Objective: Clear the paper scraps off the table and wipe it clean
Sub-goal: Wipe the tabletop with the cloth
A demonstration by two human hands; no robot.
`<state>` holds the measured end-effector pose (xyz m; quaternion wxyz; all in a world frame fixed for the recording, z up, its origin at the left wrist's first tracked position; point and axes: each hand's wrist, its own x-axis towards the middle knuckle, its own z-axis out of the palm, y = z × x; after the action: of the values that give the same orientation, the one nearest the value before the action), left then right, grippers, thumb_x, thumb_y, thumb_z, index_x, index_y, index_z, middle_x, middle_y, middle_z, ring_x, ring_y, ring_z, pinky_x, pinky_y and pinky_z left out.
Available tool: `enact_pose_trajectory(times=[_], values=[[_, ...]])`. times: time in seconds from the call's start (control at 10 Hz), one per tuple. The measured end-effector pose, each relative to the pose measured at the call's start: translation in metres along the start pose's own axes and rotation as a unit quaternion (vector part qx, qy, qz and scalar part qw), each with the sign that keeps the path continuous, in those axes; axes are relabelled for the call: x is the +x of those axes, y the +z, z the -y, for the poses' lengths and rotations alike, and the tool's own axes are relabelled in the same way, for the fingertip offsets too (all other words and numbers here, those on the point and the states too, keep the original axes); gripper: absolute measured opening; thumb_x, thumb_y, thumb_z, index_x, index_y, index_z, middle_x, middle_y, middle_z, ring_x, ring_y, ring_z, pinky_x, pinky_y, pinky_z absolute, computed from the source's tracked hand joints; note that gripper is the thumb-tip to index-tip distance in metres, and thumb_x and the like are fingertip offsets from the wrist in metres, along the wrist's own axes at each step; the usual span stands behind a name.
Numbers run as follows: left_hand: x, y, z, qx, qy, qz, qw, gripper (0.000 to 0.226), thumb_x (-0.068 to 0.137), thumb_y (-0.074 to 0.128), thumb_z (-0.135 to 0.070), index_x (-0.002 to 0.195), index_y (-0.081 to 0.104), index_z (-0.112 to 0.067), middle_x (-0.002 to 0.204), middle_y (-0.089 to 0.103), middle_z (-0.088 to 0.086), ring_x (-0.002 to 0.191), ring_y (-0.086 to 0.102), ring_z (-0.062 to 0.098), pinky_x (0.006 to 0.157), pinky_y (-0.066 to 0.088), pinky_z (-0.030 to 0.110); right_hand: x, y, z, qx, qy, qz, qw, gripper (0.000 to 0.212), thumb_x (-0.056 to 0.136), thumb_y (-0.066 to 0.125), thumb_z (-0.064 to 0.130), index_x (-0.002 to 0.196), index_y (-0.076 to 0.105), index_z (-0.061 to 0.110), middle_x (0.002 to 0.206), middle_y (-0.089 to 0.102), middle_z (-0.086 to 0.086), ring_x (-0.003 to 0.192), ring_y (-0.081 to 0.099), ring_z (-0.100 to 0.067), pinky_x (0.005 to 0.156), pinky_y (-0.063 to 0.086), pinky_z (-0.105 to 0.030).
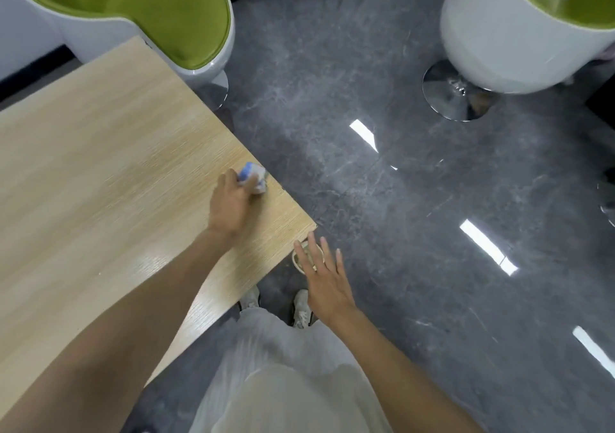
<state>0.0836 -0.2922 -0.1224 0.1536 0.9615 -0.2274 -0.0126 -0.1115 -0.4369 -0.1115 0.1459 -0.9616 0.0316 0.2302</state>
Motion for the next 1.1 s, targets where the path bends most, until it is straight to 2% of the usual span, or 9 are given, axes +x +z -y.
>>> enact_pose_trajectory(times=[0.1,0.2,0.3,0.4,0.5,0.7,0.9,1.0,1.1], values=[[-0.030,0.009,-0.045,-0.044,0.055,0.081,0.994,0.036,0.094,0.050,-0.039,0.116,0.055,-0.012,0.111,0.055,0.011,0.102,0.053,0.030,0.088,0.047,0.047,0.002,0.001,0.000,0.003,0.008,0.024,1.000,0.100,0.081,0.044,-0.006,0.146,-0.025,0.027,0.148,-0.039,-0.001,0.142,-0.027,-0.026,0.118,-0.010,-0.047],[-0.037,0.017,-0.040,0.004,0.286,0.055,0.957,0.035,0.087,0.049,-0.016,0.121,0.056,-0.009,0.102,0.052,0.011,0.090,0.050,0.029,0.069,0.051,0.038,0.004,0.000,-0.004,-0.017,-0.001,0.036,0.999,0.103,0.081,0.049,-0.003,0.144,-0.027,0.027,0.144,-0.043,-0.001,0.141,-0.028,-0.026,0.117,-0.012,-0.046],[-0.016,-0.017,-0.015,-0.031,0.116,0.107,0.987,0.037,0.100,0.036,-0.033,0.123,0.054,-0.011,0.105,0.047,0.005,0.106,0.048,0.032,0.085,0.038,0.039,0.003,0.000,-0.008,-0.018,-0.013,0.028,0.999,0.107,0.079,0.047,-0.009,0.141,-0.031,0.030,0.149,-0.039,-0.001,0.141,-0.028,-0.026,0.117,-0.012,-0.046],[-0.014,-0.016,0.004,-0.037,-0.053,0.033,0.997,0.031,0.099,0.046,-0.031,0.120,0.056,-0.011,0.117,0.052,0.016,0.106,0.046,0.032,0.088,0.039,0.044,0.003,-0.001,-0.008,-0.026,-0.018,0.023,0.999,0.104,0.079,0.044,-0.010,0.143,-0.029,0.027,0.151,-0.036,-0.003,0.141,-0.028,-0.027,0.118,-0.010,-0.047],[-0.030,-0.002,-0.009,-0.022,0.001,0.038,0.999,0.026,0.098,0.043,-0.028,0.115,0.055,-0.013,0.118,0.053,0.011,0.101,0.049,0.031,0.080,0.041,0.037,0.004,0.003,-0.003,-0.034,-0.021,-0.011,0.999,0.099,0.079,0.046,-0.008,0.147,-0.021,0.021,0.153,-0.030,-0.009,0.142,-0.023,-0.030,0.118,-0.009,-0.047],[-0.050,0.019,0.031,0.128,0.368,0.056,0.919,0.069,0.073,0.069,0.000,0.136,0.043,-0.001,0.144,0.042,0.017,0.143,0.021,0.028,0.112,0.025,0.045,0.007,0.022,-0.004,-0.016,-0.021,-0.092,0.995,0.078,0.088,0.054,0.023,0.152,0.011,0.017,0.158,0.008,-0.015,0.146,0.008,-0.032,0.116,0.017,-0.048],[-0.014,-0.010,0.037,0.043,0.080,-0.015,0.996,0.048,0.083,0.062,0.007,0.129,0.049,0.006,0.133,0.051,0.027,0.120,0.051,0.046,0.100,0.043,0.046,0.022,0.014,0.013,-0.027,-0.006,-0.108,0.994,0.060,0.096,0.021,0.040,0.151,0.015,0.017,0.158,0.011,-0.017,0.145,0.010,-0.034,0.117,0.015,-0.050],[-0.033,0.007,0.010,0.025,0.201,0.025,0.979,0.042,0.096,0.032,-0.010,0.138,0.038,-0.005,0.141,0.047,0.017,0.129,0.046,0.036,0.109,0.034,0.041,0.040,0.012,0.031,-0.014,0.020,-0.117,0.993,0.060,0.096,0.023,0.043,0.150,0.018,0.017,0.157,0.013,-0.017,0.146,0.011,-0.033,0.116,0.010,-0.048],[-0.016,0.015,0.052,0.093,0.407,0.032,0.908,0.049,0.089,0.035,-0.003,0.138,0.036,-0.005,0.140,0.048,0.017,0.126,0.049,0.037,0.101,0.042,0.051,0.054,0.012,0.043,-0.006,0.054,-0.118,0.991,0.062,0.095,0.026,0.046,0.149,0.022,0.015,0.157,0.014,-0.018,0.145,0.013,-0.032,0.113,0.009,-0.048]])
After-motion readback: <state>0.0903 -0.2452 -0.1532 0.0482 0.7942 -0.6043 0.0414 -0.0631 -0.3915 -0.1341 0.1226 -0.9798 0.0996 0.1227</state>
